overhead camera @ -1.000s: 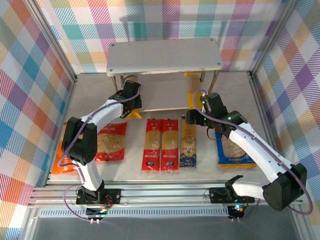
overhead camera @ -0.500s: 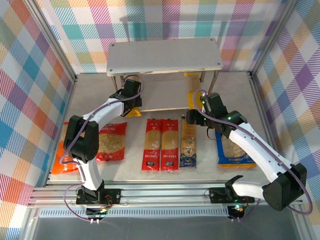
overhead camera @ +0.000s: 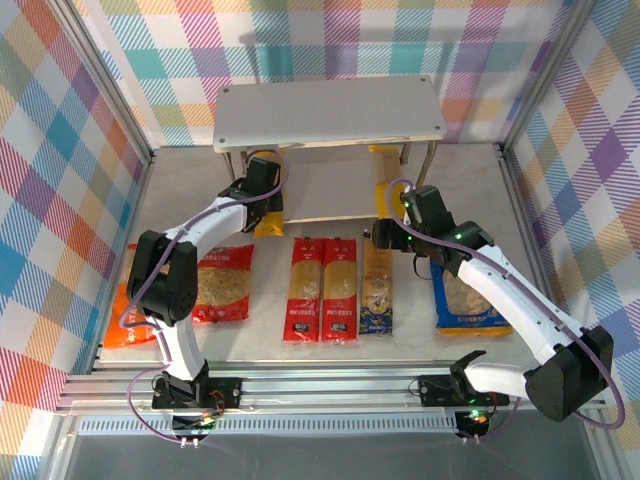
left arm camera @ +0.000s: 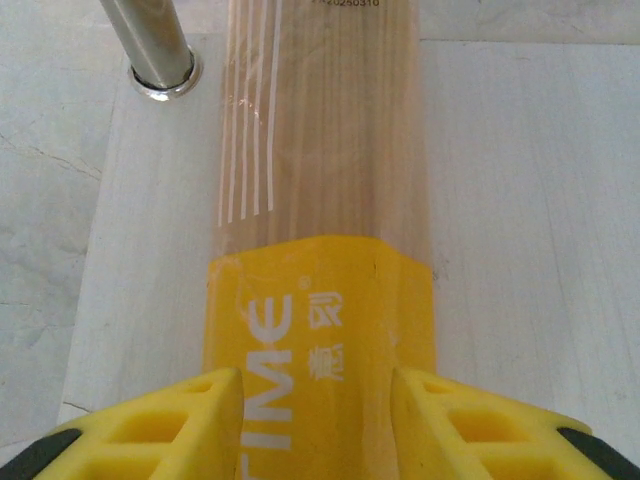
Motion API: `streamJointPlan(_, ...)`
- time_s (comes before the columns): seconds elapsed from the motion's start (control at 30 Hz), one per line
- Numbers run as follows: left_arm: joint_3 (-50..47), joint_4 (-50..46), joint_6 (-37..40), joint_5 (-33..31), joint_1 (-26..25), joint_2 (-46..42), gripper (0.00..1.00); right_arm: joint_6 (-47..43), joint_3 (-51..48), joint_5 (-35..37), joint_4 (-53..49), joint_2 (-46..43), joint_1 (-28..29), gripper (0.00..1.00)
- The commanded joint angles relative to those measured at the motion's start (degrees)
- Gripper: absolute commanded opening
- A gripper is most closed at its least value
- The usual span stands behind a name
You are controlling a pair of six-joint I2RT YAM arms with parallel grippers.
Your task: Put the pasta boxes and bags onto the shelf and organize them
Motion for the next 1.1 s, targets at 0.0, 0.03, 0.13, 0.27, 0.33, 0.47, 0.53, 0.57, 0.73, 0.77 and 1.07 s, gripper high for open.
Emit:
streamJointPlan(0.0,-1.86,1.12,-0.84,0.81,0.37,-4.33,0.43,0.99,0.02,0.08,-1.7,1.27,0.3,0.83)
streamJointPlan(0.03,-2.39,0.96,-0.46,1.25,-0.04,-5.24,0.43,1.02,-0.04,-0.1,-2.03,1.49,0.3,0.83)
streamJointPlan(0.13,-4.34,0.26,0.87,1.01,-2.09,-8.93,0.44,1.57,-0.35,-0.03,-3.58,1.74,0.46,0.82)
streamJointPlan(0.27,-10.25,-0.35,0.31,0.62,-5.67,-16.88,0.45,3.17,-3.0,0.05,-5.61,0.64,1.5,0.82)
streamJointPlan(0.33,-14.0,-0.79,-0.41,0.17,-7.85,-21.46,0.45,4.36,-5.04,-0.02,-6.03,-0.09,2.46,0.82)
streamJointPlan(0.47,-20.83,-4.35,-2.57,-0.95,-12.27,-30.26,0.45,7.62,-9.14,-0.19,-6.33,0.15,5.44,0.82)
streamJointPlan(0.53,-24.82,-5.82,-4.27,-1.34,-14.13,-34.6,0.45,9.47,-11.02,-0.32,-5.54,1.26,7.2,0.82)
streamJointPlan(0.57,-26.59,-6.31,-4.95,-1.63,-14.83,-36.29,0.45,10.23,-11.71,-0.24,-5.12,1.87,7.99,0.82)
streamJointPlan(0.73,-35.51,-7.28,-8.87,-2.62,-17.58,-43.87,0.44,12.55,-12.82,0.49,-2.05,6.9,11.31,0.82)
streamJointPlan(0.77,-36.14,-7.99,-9.52,-2.68,-18.03,-44.67,0.44,12.67,-12.61,0.67,-1.91,7.9,11.69,0.82)
streamJointPlan(1.07,-38.5,-11.32,-11.89,-4.03,-21.04,-46.79,0.44,13.84,-10.94,1.25,-0.94,16.84,12.43,0.84)
